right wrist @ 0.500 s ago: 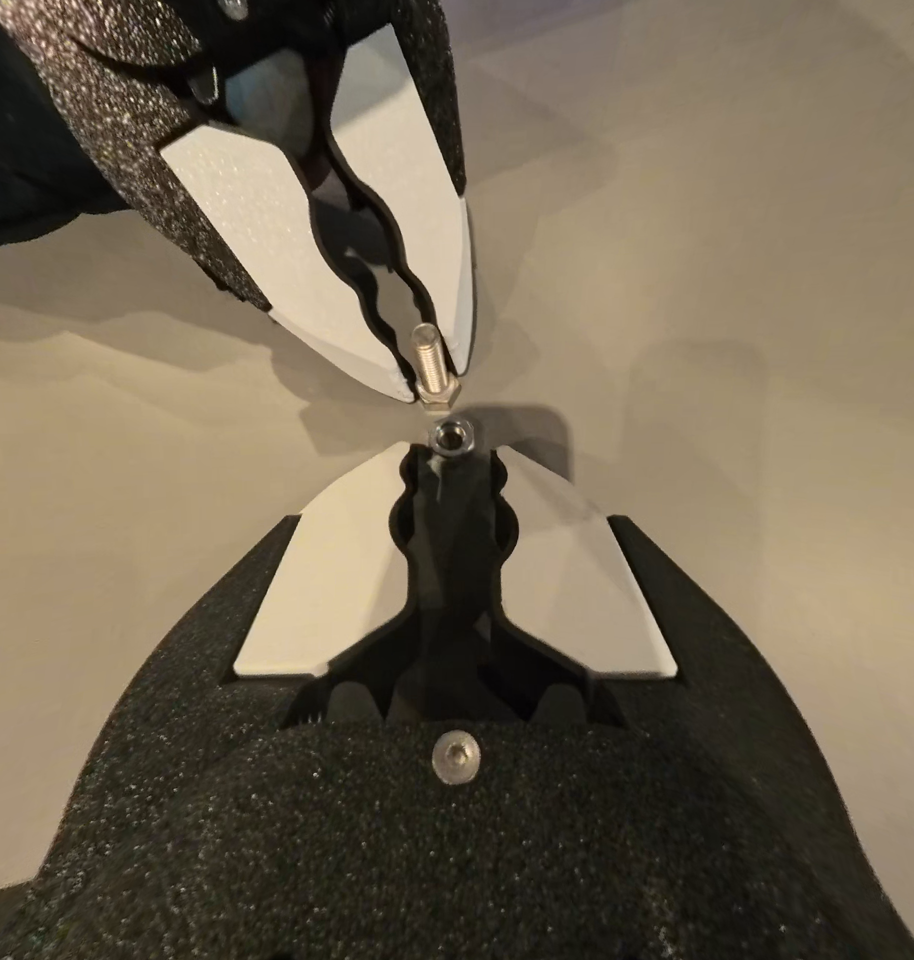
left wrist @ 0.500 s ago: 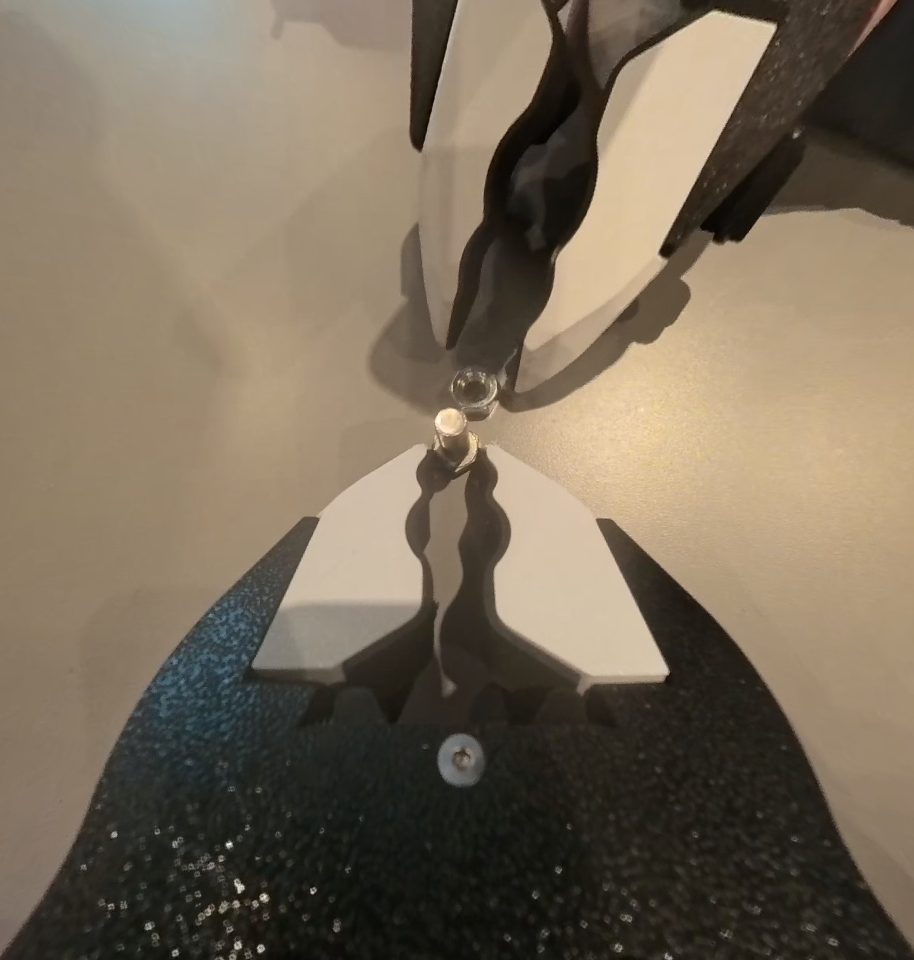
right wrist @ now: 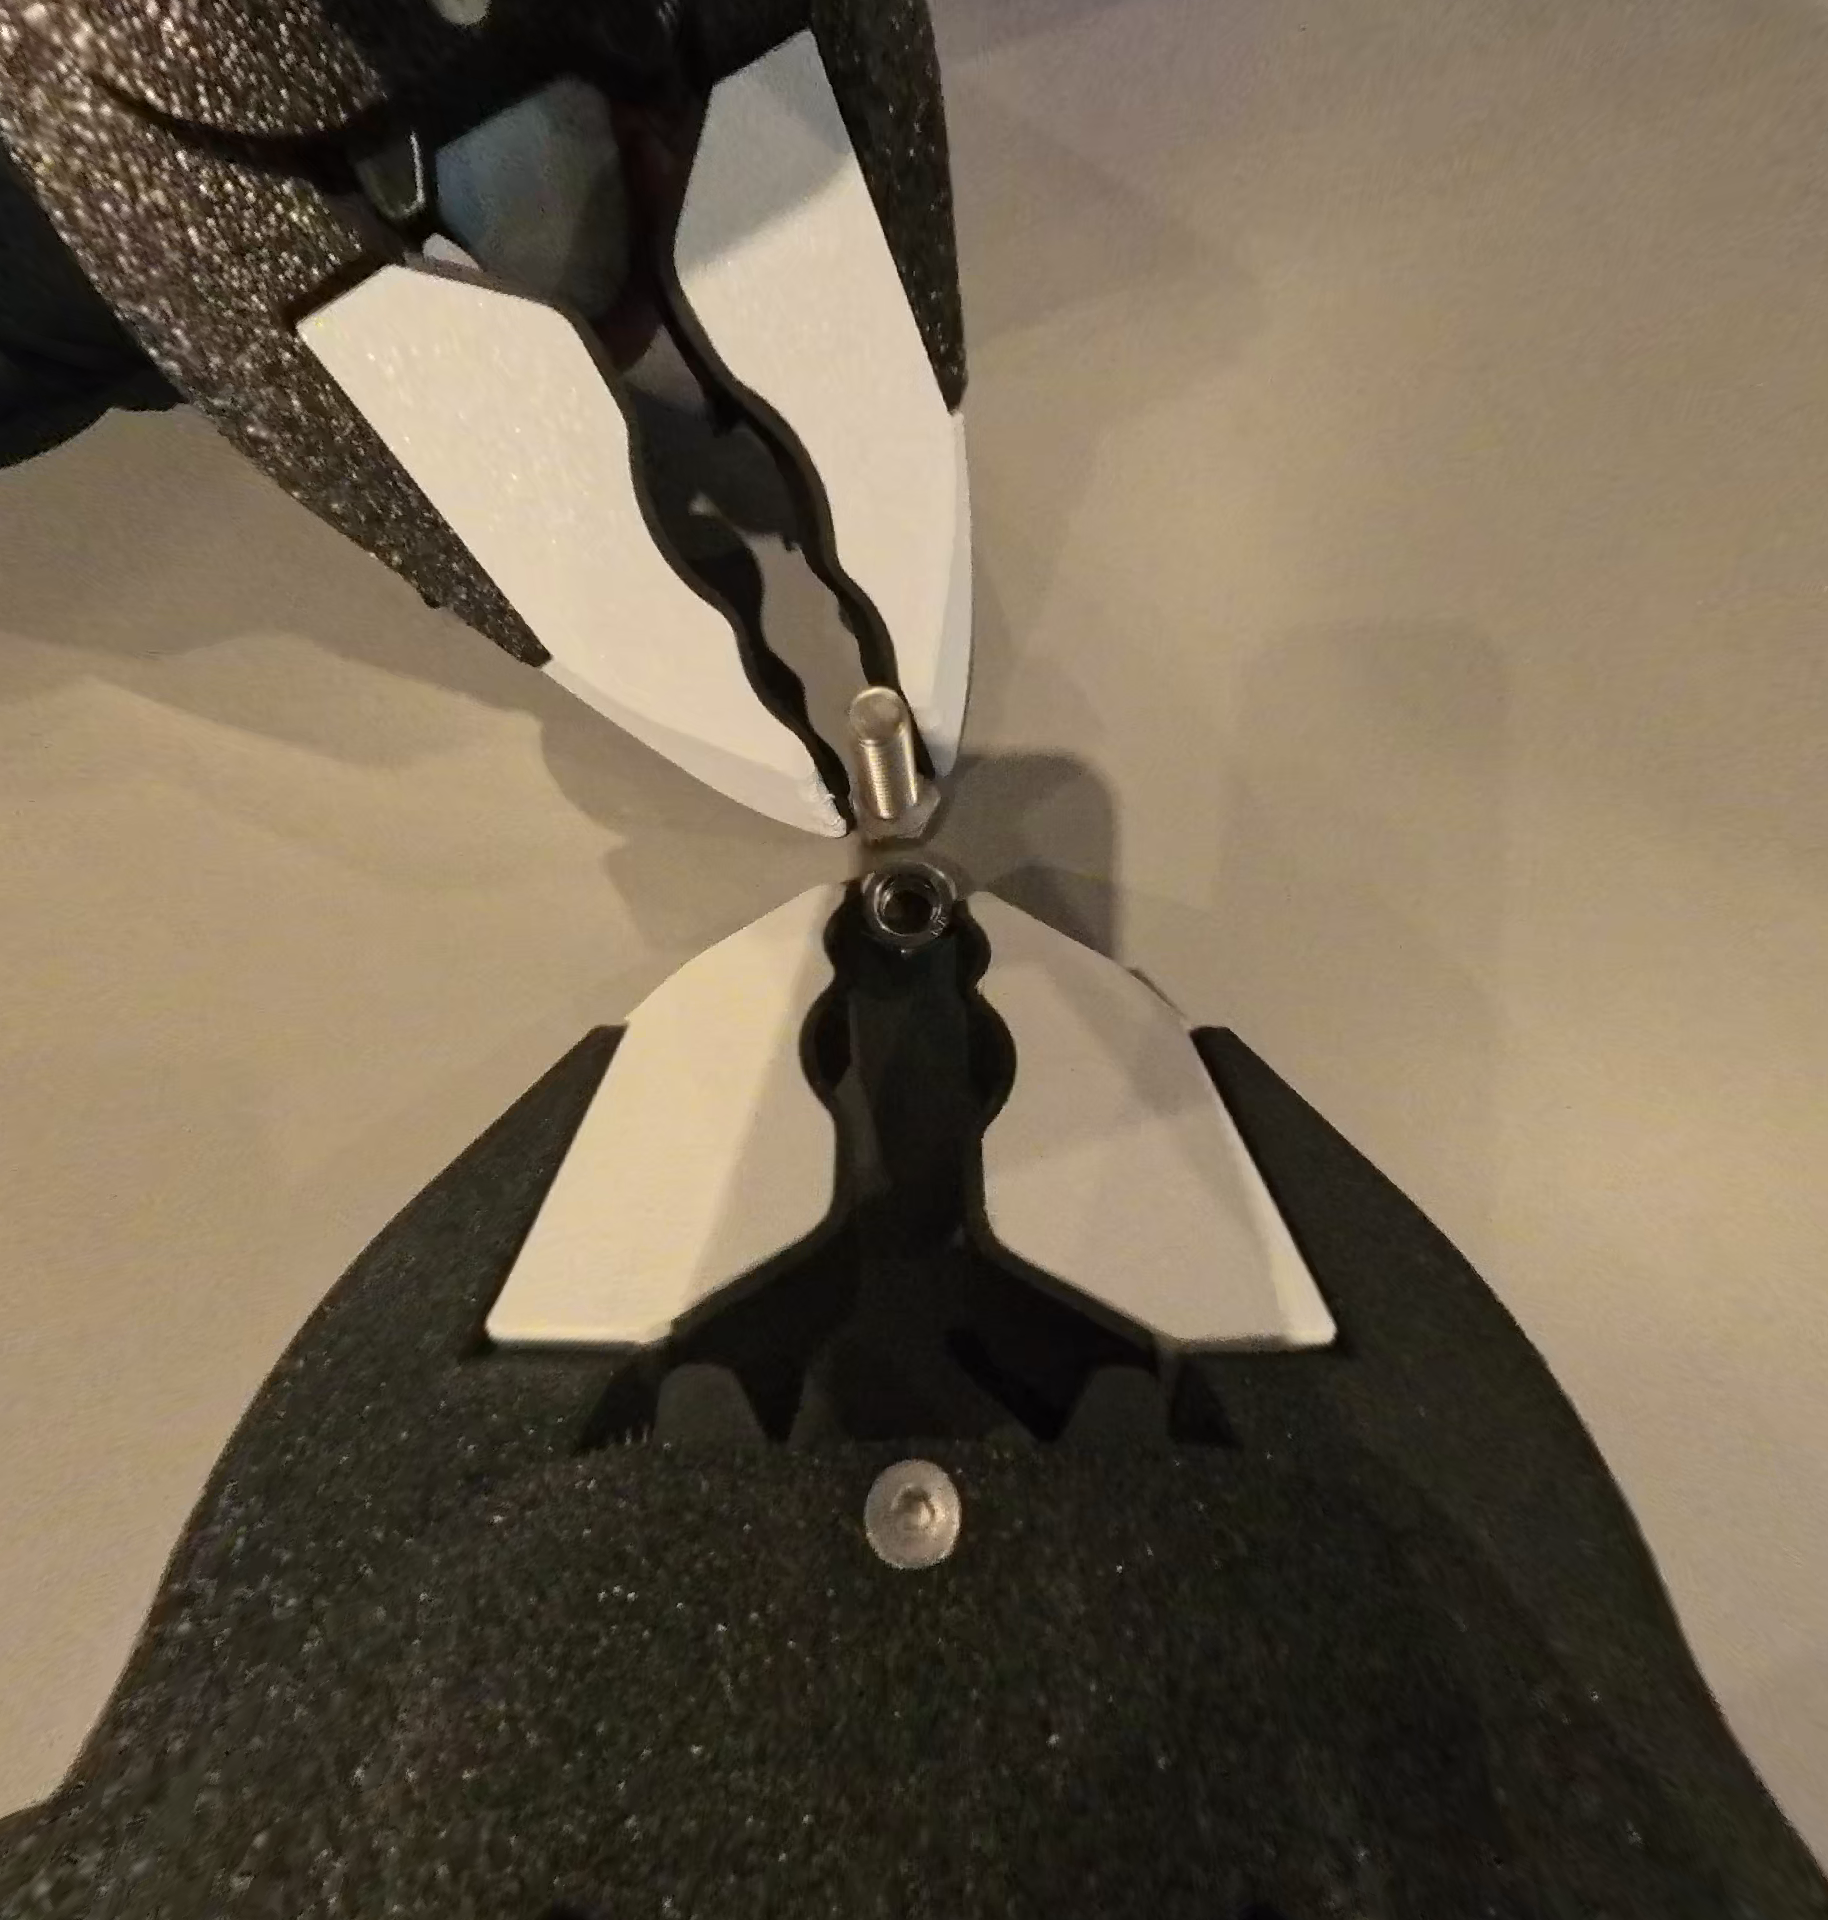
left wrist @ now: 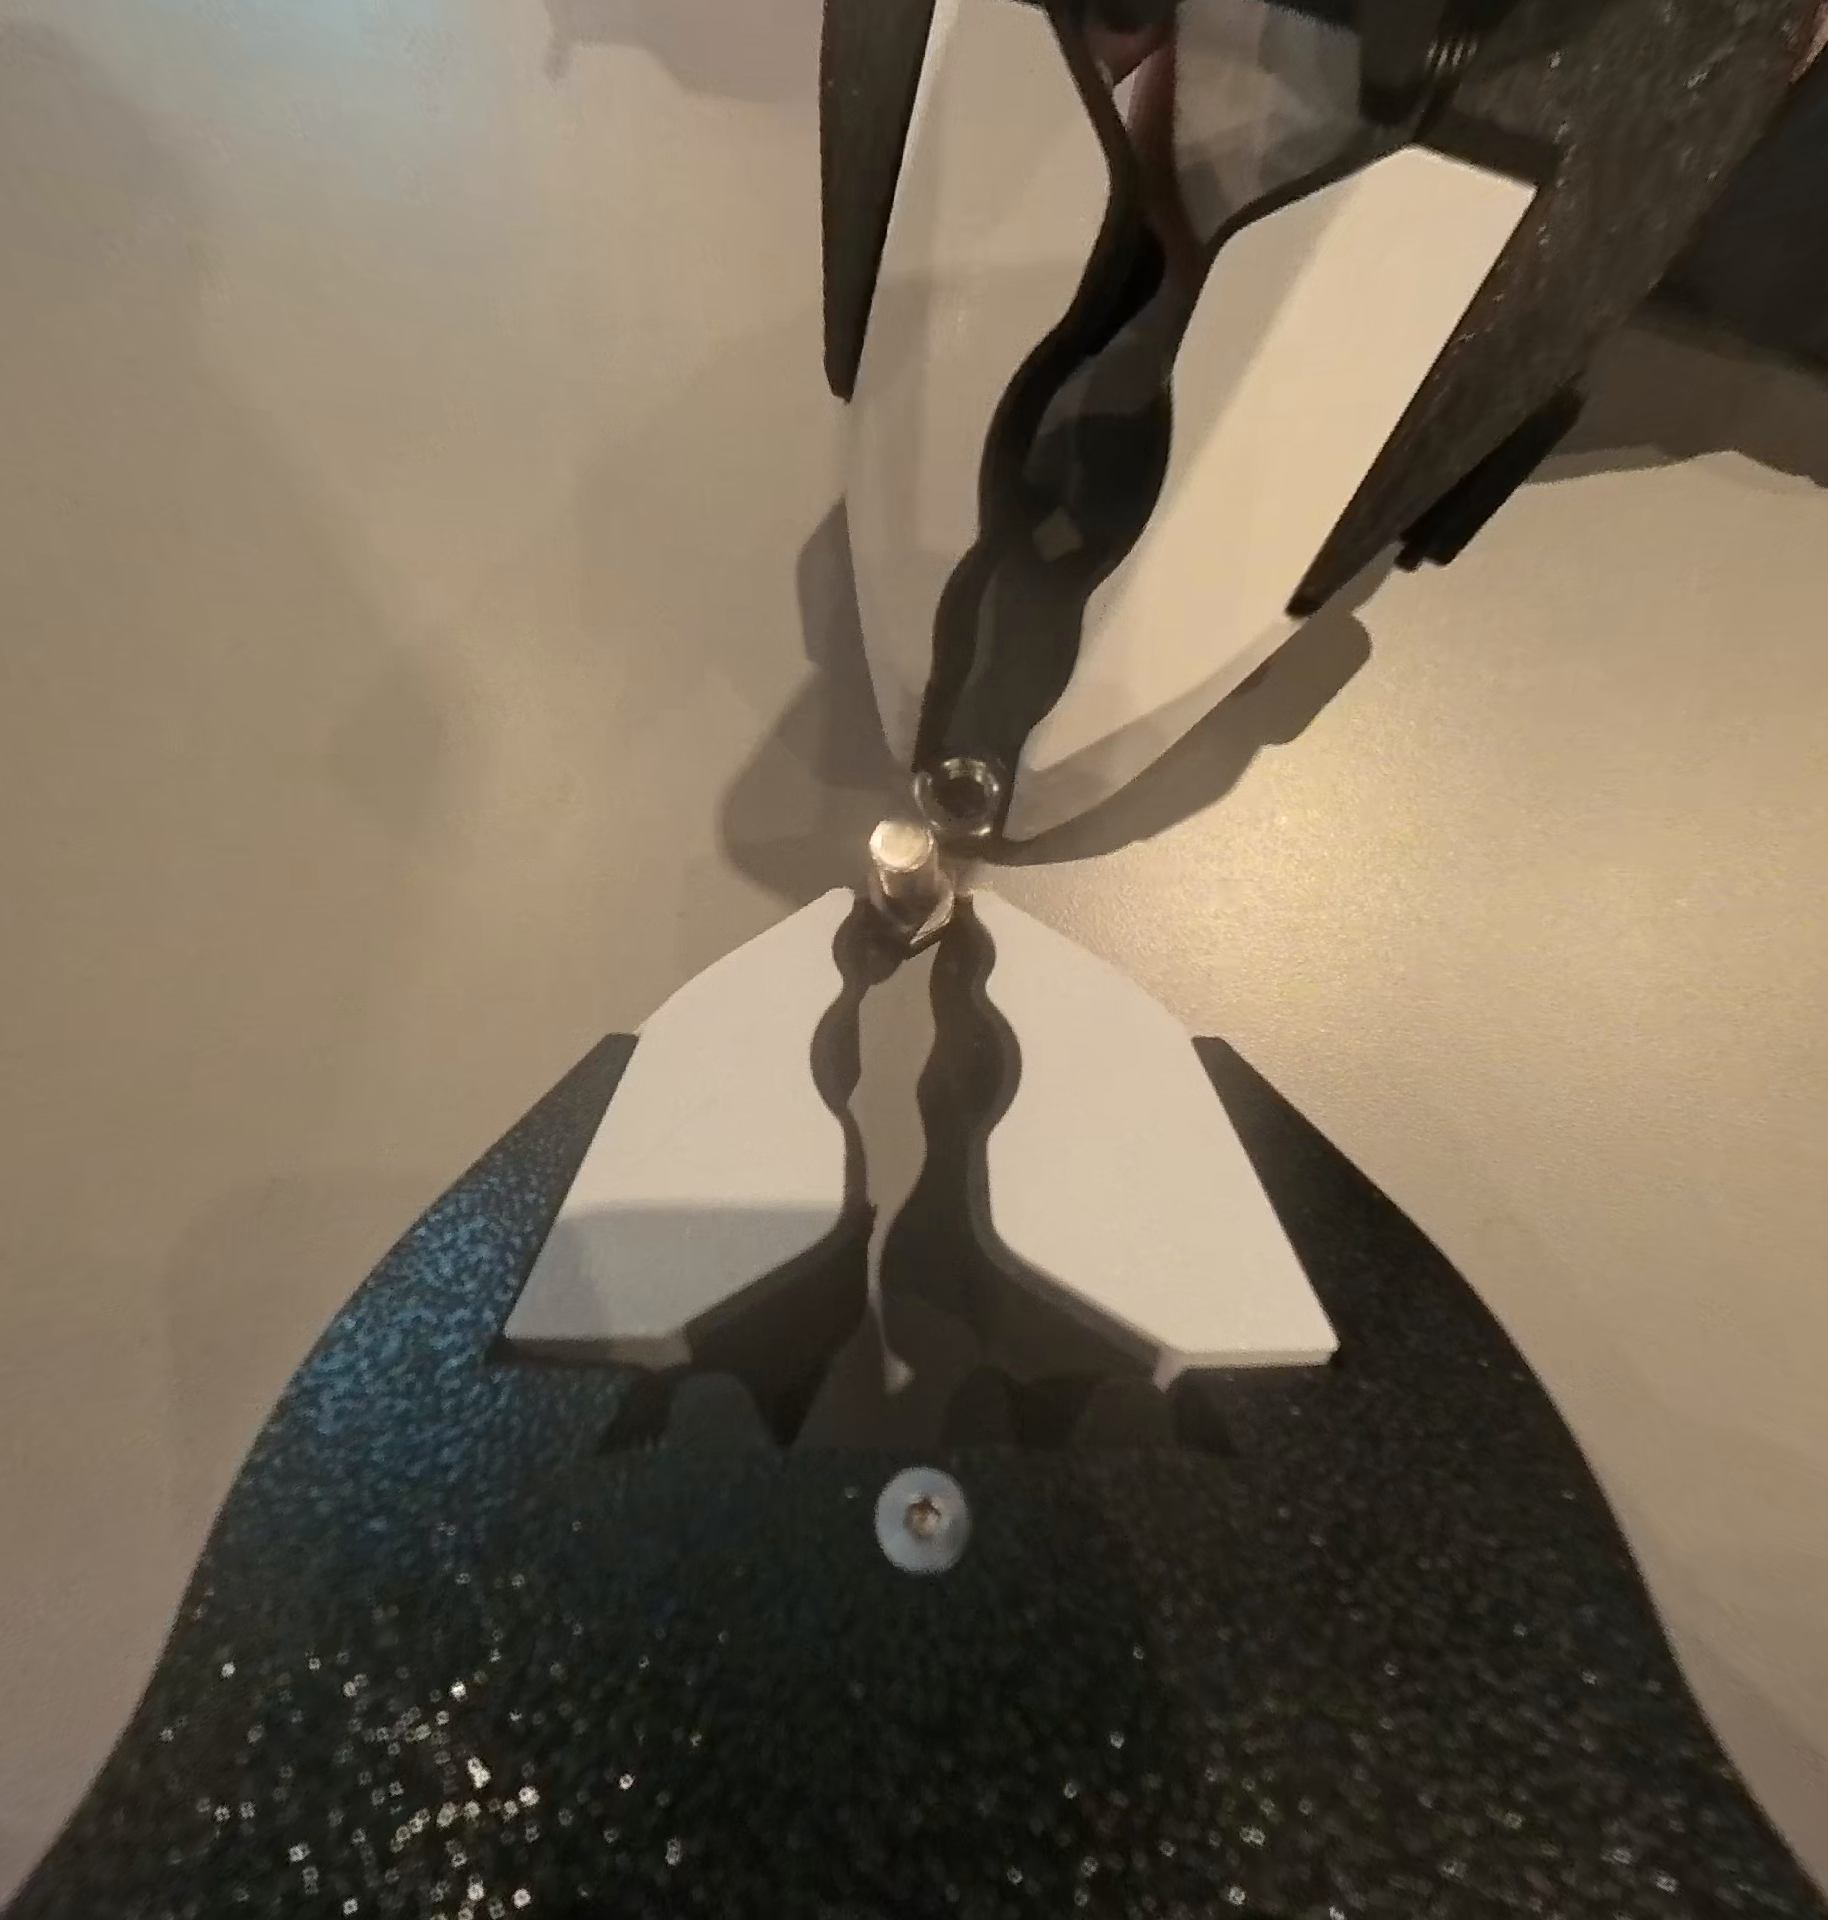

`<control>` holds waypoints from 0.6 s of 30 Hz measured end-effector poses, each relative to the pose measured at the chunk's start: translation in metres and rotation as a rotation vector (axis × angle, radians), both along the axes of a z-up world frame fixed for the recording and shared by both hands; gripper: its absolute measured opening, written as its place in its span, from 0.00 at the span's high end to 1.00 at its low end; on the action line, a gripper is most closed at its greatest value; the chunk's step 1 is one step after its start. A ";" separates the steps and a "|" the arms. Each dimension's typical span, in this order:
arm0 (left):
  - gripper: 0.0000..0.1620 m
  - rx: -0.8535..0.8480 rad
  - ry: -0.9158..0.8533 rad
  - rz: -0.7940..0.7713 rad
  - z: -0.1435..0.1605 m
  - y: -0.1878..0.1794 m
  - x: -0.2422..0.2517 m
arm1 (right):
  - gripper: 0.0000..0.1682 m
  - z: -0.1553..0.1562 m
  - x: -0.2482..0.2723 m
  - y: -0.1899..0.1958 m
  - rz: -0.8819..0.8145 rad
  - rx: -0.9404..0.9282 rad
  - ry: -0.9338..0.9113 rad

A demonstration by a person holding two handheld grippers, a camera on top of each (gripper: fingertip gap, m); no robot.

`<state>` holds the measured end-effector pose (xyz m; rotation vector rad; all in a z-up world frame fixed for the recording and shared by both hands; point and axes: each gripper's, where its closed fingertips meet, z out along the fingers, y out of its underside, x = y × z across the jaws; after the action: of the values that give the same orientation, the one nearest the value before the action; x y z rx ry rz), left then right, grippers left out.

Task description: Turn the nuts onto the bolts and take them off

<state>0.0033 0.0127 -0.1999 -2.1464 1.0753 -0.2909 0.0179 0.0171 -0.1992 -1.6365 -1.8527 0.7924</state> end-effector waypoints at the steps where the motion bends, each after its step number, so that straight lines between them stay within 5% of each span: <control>1: 0.91 0.000 0.000 0.000 0.000 0.000 0.000 | 0.89 0.000 0.000 0.001 -0.006 0.016 -0.001; 11: 0.91 0.002 0.008 0.000 0.000 0.000 0.000 | 0.90 0.047 -0.008 -0.004 0.018 0.034 0.237; 18: 0.90 0.005 0.014 -0.003 0.000 0.000 0.000 | 0.90 0.037 -0.015 -0.011 0.060 0.015 0.089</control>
<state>0.0031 0.0125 -0.1998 -2.1458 1.0864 -0.2746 0.0030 0.0060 -0.1617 -1.5181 -1.8488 0.8611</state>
